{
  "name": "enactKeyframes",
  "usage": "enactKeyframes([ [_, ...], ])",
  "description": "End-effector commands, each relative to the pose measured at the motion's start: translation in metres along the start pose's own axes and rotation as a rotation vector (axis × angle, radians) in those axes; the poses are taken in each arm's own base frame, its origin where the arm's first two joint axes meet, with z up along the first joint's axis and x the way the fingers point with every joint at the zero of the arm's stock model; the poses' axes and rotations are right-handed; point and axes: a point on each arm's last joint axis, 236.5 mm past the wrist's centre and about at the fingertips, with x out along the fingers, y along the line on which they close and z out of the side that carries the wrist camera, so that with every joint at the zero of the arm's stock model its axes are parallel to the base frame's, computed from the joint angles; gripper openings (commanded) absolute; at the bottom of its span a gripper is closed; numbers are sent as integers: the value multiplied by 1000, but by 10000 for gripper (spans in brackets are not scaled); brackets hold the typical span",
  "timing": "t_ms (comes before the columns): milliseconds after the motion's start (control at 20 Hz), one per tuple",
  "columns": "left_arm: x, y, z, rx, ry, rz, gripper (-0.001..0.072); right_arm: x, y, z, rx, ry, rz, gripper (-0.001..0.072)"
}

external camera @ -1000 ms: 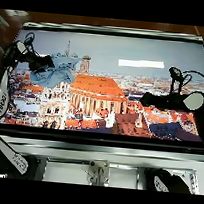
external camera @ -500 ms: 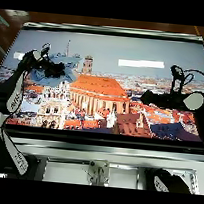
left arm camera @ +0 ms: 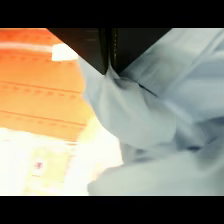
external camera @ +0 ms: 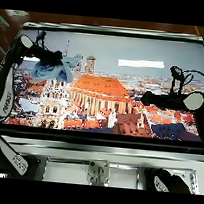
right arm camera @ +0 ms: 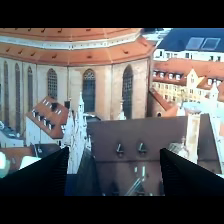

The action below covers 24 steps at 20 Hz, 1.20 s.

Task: Fold the shirts.

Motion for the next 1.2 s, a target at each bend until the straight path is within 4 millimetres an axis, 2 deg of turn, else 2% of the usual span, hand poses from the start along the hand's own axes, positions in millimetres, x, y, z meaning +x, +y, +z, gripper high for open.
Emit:
enactKeyframes([
  [0,-95,-96,0,262,-82,-81,35,-6,-22,-1,-82,19,-99,693],
  [50,-116,-124,-11,313,-84,-107,35,-11,-26,-2,-100,37,-124,693],
  [150,-145,-185,-50,422,-41,-183,35,-25,-28,-5,-118,82,-147,693],
  [250,-157,-254,-104,526,35,-306,35,-40,-31,-10,-137,127,-177,693],
  [300,-156,-283,-130,568,71,-350,35,-46,-34,-12,-148,149,-197,693],
  [450,-135,-367,-212,677,162,-472,35,-59,-56,-26,-166,230,-291,693],
  [500,-119,-388,-234,679,178,-491,35,-63,-64,-32,-171,260,-326,693],
  [600,-78,-407,-263,681,201,-480,36,-75,-84,-41,-180,318,-417,693],
  [650,-56,-408,-273,661,224,-463,36,-83,-97,-46,-186,346,-474,693],
  [700,-34,-405,-279,616,257,-446,70,-89,-107,-48,-190,365,-523,693],
  [750,-17,-401,-283,560,288,-432,344,-95,-115,-48,-194,376,-563,693],
  [800,-5,-394,-279,472,312,-417,708,-98,-120,-46,-199,373,-587,693],
  [900,2,-368,-259,405,330,-365,716,-97,-128,-38,-178,330,-600,693],
  [950,2,-344,-244,414,342,-327,716,-96,-132,-35,-137,305,-584,693],
  [1050,2,-276,-208,421,351,-175,716,-93,-145,-36,-18,272,-526,688],
  [1100,-3,-237,-193,409,381,-94,716,-92,-152,-42,49,269,-480,688],
  [1150,-9,-205,-186,370,422,-44,716,-90,-157,-50,113,269,-422,688],
])
